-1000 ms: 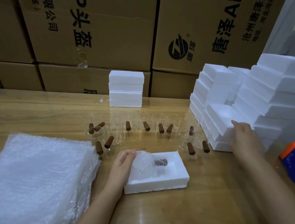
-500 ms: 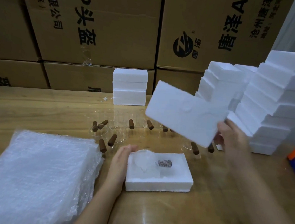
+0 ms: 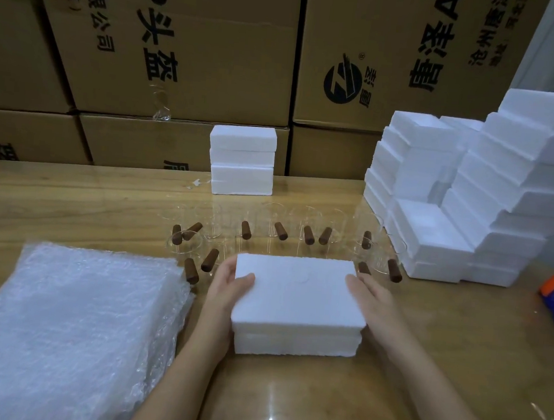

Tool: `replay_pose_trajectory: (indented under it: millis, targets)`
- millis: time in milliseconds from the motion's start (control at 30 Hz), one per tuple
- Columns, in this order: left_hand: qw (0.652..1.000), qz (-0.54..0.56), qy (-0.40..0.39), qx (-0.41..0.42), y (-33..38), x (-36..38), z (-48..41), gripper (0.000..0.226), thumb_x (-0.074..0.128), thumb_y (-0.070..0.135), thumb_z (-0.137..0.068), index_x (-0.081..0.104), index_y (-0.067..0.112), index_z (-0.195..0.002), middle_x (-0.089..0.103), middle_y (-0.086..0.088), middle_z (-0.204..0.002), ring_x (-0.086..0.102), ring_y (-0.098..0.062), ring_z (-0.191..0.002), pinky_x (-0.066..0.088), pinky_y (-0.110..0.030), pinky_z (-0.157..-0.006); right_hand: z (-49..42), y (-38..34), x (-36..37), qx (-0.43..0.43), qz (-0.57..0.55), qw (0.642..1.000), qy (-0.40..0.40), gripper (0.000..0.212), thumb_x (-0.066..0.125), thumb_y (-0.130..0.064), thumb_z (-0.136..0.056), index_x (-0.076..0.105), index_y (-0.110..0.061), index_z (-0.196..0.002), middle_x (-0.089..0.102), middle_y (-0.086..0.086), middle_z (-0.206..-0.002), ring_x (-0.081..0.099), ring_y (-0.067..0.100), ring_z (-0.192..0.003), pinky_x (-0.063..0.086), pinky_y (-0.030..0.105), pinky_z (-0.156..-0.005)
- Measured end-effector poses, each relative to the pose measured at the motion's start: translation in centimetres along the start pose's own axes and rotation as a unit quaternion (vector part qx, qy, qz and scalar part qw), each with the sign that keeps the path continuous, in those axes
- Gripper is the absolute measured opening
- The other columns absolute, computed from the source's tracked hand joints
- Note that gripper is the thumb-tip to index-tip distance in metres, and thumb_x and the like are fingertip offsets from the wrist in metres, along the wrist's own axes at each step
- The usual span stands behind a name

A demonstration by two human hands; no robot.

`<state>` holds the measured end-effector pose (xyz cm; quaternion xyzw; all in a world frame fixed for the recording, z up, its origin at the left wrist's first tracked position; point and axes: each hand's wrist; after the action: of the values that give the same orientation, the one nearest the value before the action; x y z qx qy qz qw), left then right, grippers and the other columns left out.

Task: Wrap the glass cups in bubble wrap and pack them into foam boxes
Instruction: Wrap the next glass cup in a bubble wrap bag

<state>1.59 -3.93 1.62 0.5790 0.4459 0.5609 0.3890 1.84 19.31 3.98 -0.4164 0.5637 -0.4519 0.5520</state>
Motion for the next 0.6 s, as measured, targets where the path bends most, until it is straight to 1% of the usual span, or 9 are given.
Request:
replay_pose_trajectory:
  millis: [33,67,133,300,367,433,500,600]
  targets:
    - [1.0,0.003,0.0,-0.011,-0.1,0.0,-0.2,0.048,0.067,0.032,-0.064,0.062,0.026,-0.112,0.071,0.0,-0.104,0.07,-0.018,-0.09,0.054,-0.025,-0.062,0.0,-0.1,0.1,0.002,-0.011,1.0,0.001,0.023,0.052,-0.036,-0.094,0.065,-0.018,-0.1,0.064,-0.006,-0.086,0.058,0.009,-0.076,0.04,0.025,-0.068]
    - [1.0,0.006,0.0,-0.021,-0.1,0.1,-0.2,0.041,0.064,0.031,-0.068,0.063,0.03,-0.109,0.071,0.001,-0.102,0.07,-0.017,-0.089,0.053,-0.024,-0.062,-0.1,0.0,0.1,0.004,-0.023,1.0,0.004,0.021,0.054,-0.036,-0.093,0.064,-0.023,-0.106,0.067,-0.007,-0.094,0.062,0.008,-0.083,0.043,0.024,-0.07]
    - [0.999,0.011,0.002,-0.039,-0.2,0.1,-0.2,0.036,0.062,0.032,-0.071,0.064,0.032,-0.106,0.072,0.003,-0.1,0.07,-0.016,-0.088,0.054,-0.023,-0.061,-0.5,0.1,0.2,0.016,-0.041,0.999,0.015,0.02,0.056,-0.035,-0.093,0.065,-0.026,-0.108,0.068,-0.008,-0.1,0.064,0.009,-0.091,0.044,0.023,-0.072]
    - [0.998,0.005,0.009,-0.059,0.1,0.2,0.1,0.041,0.063,0.034,-0.07,0.062,0.026,-0.111,0.073,0.001,-0.101,0.071,-0.018,-0.089,0.054,-0.026,-0.062,-0.9,0.3,0.4,0.06,-0.084,0.994,0.026,0.009,0.061,-0.037,-0.089,0.064,-0.034,-0.097,0.068,-0.02,-0.093,0.062,0.001,-0.09,0.044,0.02,-0.069]
    - [0.998,0.0,0.013,-0.064,0.0,0.2,0.1,0.043,0.062,0.033,-0.07,0.062,0.023,-0.112,0.073,-0.001,-0.102,0.07,-0.02,-0.09,0.053,-0.028,-0.065,-1.0,0.5,0.3,0.072,-0.092,0.993,0.025,0.003,0.062,-0.039,-0.088,0.061,-0.038,-0.09,0.065,-0.022,-0.095,0.059,0.0,-0.092,0.044,0.021,-0.07]
    - [0.997,0.003,0.015,-0.07,-0.1,0.2,0.2,0.044,0.062,0.031,-0.071,0.062,0.02,-0.113,0.072,-0.005,-0.103,0.07,-0.022,-0.092,0.053,-0.03,-0.067,-1.1,0.6,0.2,0.079,-0.098,0.992,0.021,0.003,0.063,-0.039,-0.088,0.061,-0.038,-0.086,0.065,-0.021,-0.093,0.059,0.0,-0.092,0.044,0.022,-0.07]
    - [0.997,0.0,0.02,-0.076,-0.1,0.1,0.2,0.045,0.062,0.03,-0.07,0.062,0.018,-0.114,0.072,-0.006,-0.104,0.07,-0.023,-0.091,0.052,-0.03,-0.067,-1.2,0.6,0.0,0.087,-0.101,0.991,0.012,0.004,0.063,-0.04,-0.087,0.061,-0.037,-0.086,0.066,-0.022,-0.091,0.06,0.0,-0.091,0.044,0.022,-0.071]
    - [0.995,-0.02,0.032,-0.088,0.1,0.0,0.2,0.042,0.066,0.028,-0.074,0.06,0.021,-0.116,0.072,-0.002,-0.105,0.07,-0.018,-0.09,0.052,-0.027,-0.065,-1.1,0.6,-0.2,0.102,-0.092,0.991,-0.005,0.01,0.061,-0.044,-0.088,0.059,-0.036,-0.093,0.065,-0.018,-0.096,0.06,0.002,-0.09,0.044,0.021,-0.067]
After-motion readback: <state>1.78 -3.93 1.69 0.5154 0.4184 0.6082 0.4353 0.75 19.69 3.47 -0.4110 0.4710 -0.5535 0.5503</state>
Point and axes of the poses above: each hand's wrist, its own z-axis away from the middle knuckle, its own x-axis out of the palm, y = z × x
